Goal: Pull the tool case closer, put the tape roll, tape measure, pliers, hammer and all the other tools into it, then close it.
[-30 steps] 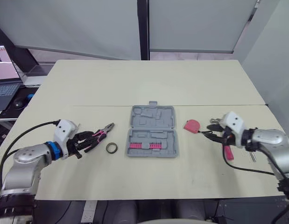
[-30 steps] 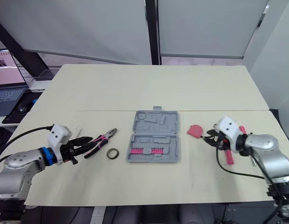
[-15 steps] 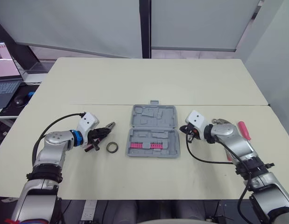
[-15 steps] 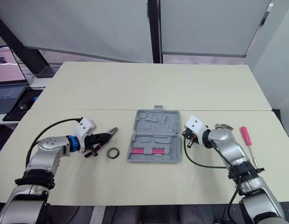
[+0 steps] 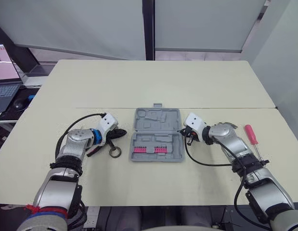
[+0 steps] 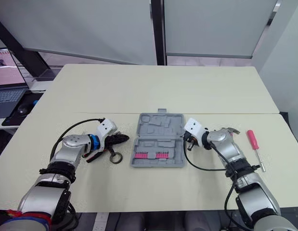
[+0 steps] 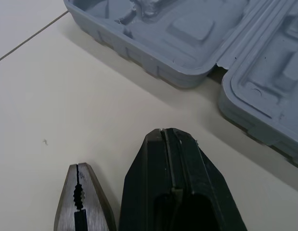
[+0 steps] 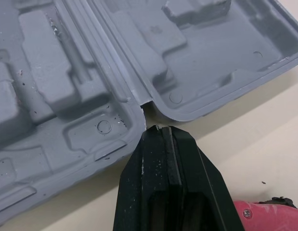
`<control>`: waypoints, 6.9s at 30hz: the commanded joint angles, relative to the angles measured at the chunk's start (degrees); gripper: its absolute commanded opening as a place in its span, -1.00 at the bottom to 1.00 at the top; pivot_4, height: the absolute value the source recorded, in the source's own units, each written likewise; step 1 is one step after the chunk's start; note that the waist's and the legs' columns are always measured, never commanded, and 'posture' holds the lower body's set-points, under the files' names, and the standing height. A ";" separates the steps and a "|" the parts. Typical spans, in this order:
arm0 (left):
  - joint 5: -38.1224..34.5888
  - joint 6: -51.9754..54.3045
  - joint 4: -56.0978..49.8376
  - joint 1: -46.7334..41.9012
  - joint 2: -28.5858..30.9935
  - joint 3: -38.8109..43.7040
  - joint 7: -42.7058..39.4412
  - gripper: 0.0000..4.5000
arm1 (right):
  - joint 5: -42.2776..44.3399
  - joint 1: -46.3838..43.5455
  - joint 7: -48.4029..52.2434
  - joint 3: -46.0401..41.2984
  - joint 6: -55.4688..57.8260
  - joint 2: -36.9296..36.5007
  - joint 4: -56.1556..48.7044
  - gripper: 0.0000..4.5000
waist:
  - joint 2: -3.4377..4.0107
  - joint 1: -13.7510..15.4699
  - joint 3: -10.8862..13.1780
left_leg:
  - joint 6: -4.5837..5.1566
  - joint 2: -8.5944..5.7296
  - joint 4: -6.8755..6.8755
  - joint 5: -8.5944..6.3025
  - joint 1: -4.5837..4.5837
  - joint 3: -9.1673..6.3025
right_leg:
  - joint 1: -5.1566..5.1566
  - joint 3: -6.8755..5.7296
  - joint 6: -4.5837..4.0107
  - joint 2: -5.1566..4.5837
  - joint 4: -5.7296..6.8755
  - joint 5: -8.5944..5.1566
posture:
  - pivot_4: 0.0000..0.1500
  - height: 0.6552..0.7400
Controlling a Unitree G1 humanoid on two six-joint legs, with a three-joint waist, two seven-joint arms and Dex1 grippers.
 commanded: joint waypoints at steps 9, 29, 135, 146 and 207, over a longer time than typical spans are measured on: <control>3.39 -4.08 6.64 -4.00 -3.31 -0.68 3.59 -1.00 | -0.99 -2.77 1.10 0.06 -2.15 1.58 2.37 -0.99 | 0.00 -0.14 0.00 | -0.01 -0.01 0.05 0.01 0.01 -0.03 | -0.03 -0.01 0.00 0.00 0.18 0.00 | 1.00 1.00; 2.05 2.90 -5.67 1.64 -5.37 -1.90 -5.41 -1.00 | -0.15 0.01 2.83 -0.13 1.47 0.96 -3.75 -0.99 | 0.00 -0.35 0.00 | -0.01 -0.03 0.09 0.02 0.02 -0.05 | -0.02 0.01 0.00 0.00 0.25 0.00 | 1.00 1.00; -21.16 18.10 -52.47 58.93 16.19 40.80 -1.21 -0.38 | 14.67 35.48 15.07 -28.15 -4.08 -37.21 -24.58 -0.75 | -0.07 0.26 -0.02 | 0.03 0.08 0.02 0.01 0.06 0.02 | 0.16 0.10 -0.05 -0.07 -0.27 -0.05 | 1.00 1.00; -21.22 14.49 -45.56 63.28 18.73 46.54 -3.06 1.00 | 13.44 28.46 22.28 -27.03 -12.75 -42.90 -5.93 0.49 | -0.07 0.30 -0.02 | 0.03 0.16 0.01 0.01 0.09 0.12 | 0.12 0.08 -0.19 -0.07 -0.26 -0.12 | 1.00 1.00; -11.04 5.05 -37.15 27.94 17.41 4.28 -17.52 0.34 | 30.25 21.73 16.21 -7.75 13.53 -22.99 -56.97 1.00 | -0.07 0.31 -0.01 | 0.02 1.06 -0.02 0.00 0.04 0.78 | 0.01 0.18 -0.34 0.60 -0.21 -0.09 | 1.00 1.00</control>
